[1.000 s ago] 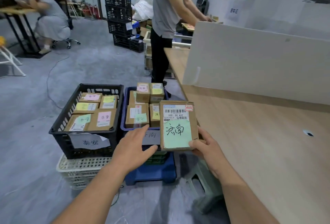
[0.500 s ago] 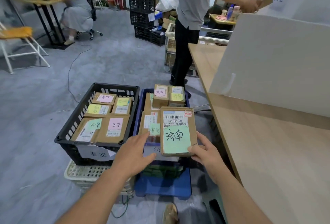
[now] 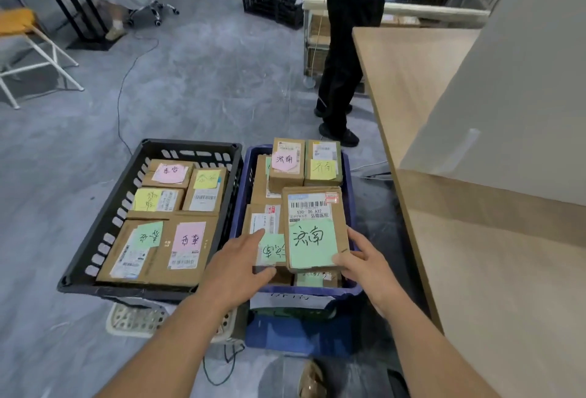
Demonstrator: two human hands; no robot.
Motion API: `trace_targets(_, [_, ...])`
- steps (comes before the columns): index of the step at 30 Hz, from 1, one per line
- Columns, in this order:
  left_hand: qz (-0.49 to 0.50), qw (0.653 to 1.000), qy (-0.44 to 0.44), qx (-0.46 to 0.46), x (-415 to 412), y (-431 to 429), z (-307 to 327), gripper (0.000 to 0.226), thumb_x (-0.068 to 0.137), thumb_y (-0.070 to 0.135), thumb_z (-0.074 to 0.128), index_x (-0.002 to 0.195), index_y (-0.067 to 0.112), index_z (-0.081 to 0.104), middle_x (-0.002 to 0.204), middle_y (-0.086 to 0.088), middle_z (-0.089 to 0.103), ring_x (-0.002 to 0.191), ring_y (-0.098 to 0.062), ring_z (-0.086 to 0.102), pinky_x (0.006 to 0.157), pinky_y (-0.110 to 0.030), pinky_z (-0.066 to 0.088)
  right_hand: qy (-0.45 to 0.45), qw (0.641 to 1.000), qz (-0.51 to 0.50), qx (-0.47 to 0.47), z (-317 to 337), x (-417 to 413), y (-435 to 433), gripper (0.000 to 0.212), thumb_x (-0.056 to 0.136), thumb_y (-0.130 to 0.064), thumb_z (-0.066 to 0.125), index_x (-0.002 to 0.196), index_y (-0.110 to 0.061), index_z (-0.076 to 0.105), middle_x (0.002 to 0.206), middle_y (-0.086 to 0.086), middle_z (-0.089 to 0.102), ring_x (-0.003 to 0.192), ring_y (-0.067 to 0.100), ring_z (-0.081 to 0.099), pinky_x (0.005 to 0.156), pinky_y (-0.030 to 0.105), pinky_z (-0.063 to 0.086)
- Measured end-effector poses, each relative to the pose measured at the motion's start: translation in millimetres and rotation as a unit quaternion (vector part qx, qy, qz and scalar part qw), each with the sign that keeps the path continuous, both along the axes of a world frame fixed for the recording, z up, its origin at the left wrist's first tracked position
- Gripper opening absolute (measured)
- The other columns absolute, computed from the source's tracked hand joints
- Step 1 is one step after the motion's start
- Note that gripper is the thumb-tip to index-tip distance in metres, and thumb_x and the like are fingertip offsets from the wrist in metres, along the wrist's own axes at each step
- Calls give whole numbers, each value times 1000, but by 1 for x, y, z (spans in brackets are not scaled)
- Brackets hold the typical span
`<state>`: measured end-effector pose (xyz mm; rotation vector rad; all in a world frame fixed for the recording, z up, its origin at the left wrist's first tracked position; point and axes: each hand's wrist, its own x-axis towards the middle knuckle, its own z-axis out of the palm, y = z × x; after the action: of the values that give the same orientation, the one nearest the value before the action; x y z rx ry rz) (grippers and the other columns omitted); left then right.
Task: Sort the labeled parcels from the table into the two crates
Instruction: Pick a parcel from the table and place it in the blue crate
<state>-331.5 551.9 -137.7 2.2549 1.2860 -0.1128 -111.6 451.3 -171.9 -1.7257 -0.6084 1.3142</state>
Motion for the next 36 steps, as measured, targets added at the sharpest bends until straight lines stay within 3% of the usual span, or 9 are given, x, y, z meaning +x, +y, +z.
trace_targets(9, [-5, 999, 6, -49, -12, 56, -43, 71, 94, 43, 51, 152, 30, 11, 153, 4, 30, 138, -17, 29, 107, -29, 33, 23, 998, -10, -58, -45, -14, 52, 63, 87, -12, 65, 134, -46, 41, 113, -10, 70, 110, 12, 62, 104, 41, 46])
trace_targets(14, [-1, 996, -29, -85, -15, 96, -75, 60, 100, 41, 41, 152, 34, 13, 151, 7, 36, 133, -13, 35, 102, -30, 38, 40, 997, -15, -68, -75, -29, 95, 62, 87, -11, 65, 133, -46, 42, 114, -5, 70, 109, 12, 63, 88, 25, 48])
trace_targets(18, [9, 991, -64, -120, -15, 128, -103, 58, 98, 46, 40, 150, 38, 14, 149, 14, 37, 132, -10, 39, 99, -27, 40, 37, 997, -17, -68, -106, -46, 134, 68, 84, -14, 67, 141, -41, 41, 120, -5, 67, 112, 13, 60, 92, 31, 51])
trace_targets(22, [34, 989, -50, -139, -16, 156, -131, 66, 98, 46, 42, 152, 35, 6, 149, 13, 37, 130, -11, 44, 94, -25, 41, 36, 997, -12, -68, -130, -62, 168, 68, 87, -23, 65, 143, -45, 35, 128, -14, 60, 116, 8, 55, 86, 24, 46])
trace_targets(25, [55, 988, -43, -138, -15, 173, -146, 71, 98, 41, 44, 152, 34, -2, 151, 8, 36, 124, -14, 49, 89, -24, 42, 6, 997, 17, -74, -142, -69, 188, 53, 89, -33, 60, 131, -58, 41, 131, -19, 57, 122, 9, 51, 102, 34, 42])
trace_targets(28, [64, 990, -25, -122, -11, 186, -154, 69, 100, 37, 41, 151, 35, -5, 147, 4, 43, 113, -18, 55, 86, -28, 47, -15, 997, 37, -73, -142, -70, 200, 39, 95, -28, 54, 111, -62, 42, 126, -18, 57, 118, 8, 50, 95, 28, 37])
trace_targets(33, [70, 989, -41, -125, -9, 186, -154, 70, 99, 34, 44, 151, 34, -2, 144, 5, 46, 112, -17, 56, 88, -29, 48, -40, 995, 52, -80, -144, -63, 203, 44, 93, -33, 53, 132, -53, 43, 130, -19, 56, 119, 9, 52, 96, 32, 42])
trace_targets(36, [74, 989, -48, -115, -7, 182, -151, 69, 99, 33, 46, 152, 31, 2, 143, 5, 47, 110, -16, 57, 87, -31, 49, -55, 992, 68, -93, -139, -62, 207, 57, 91, -39, 52, 141, -56, 32, 140, -20, 50, 126, 11, 48, 106, 38, 39])
